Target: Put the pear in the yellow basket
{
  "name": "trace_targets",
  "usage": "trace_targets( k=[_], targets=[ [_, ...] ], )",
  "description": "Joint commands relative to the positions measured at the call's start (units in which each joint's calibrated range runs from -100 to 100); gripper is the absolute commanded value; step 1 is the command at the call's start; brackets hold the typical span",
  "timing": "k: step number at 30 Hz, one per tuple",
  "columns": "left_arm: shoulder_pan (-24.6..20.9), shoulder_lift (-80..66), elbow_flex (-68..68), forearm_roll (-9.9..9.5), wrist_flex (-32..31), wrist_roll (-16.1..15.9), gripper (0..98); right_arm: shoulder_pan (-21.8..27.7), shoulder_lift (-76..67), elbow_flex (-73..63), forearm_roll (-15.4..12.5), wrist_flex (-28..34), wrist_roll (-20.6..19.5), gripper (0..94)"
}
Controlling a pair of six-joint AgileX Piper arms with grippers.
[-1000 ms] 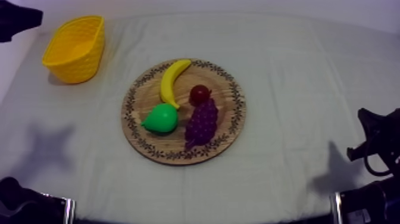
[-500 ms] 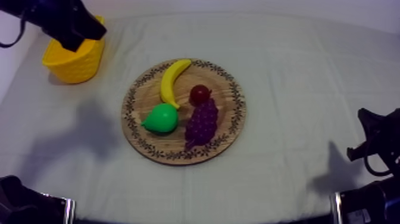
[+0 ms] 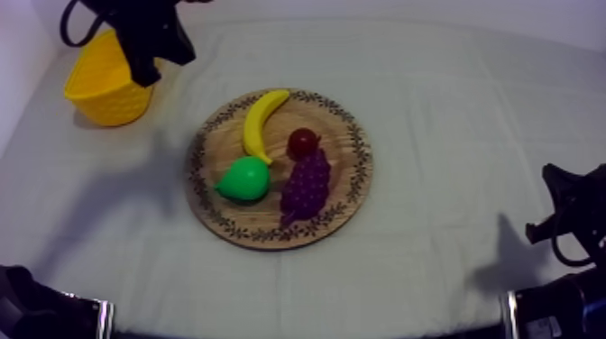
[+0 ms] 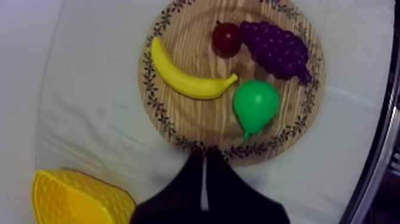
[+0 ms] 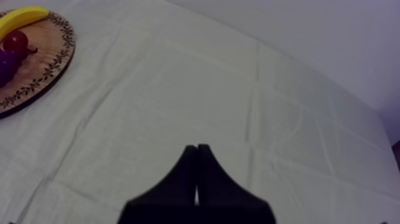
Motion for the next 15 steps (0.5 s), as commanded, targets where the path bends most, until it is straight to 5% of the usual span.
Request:
trace_targets(
  k=[1, 12, 15],
  targets=[
    [1.4, 1.2, -1.0, 0.21, 0.1, -1.0, 0.0, 0.0, 0.0, 0.0, 0.0, 0.0, 0.0, 0.4],
    [6.7, 5.4, -1.1, 0.87, 0.1, -12.8, 0.0, 0.0, 0.0, 0.0, 0.0, 0.0, 0.0, 0.4],
    [6.7, 6.1, -1.4, 0.78, 0.1, -13.8, 0.0, 0.0, 0.0, 0.0, 0.0, 0.0, 0.0, 0.4]
  ],
)
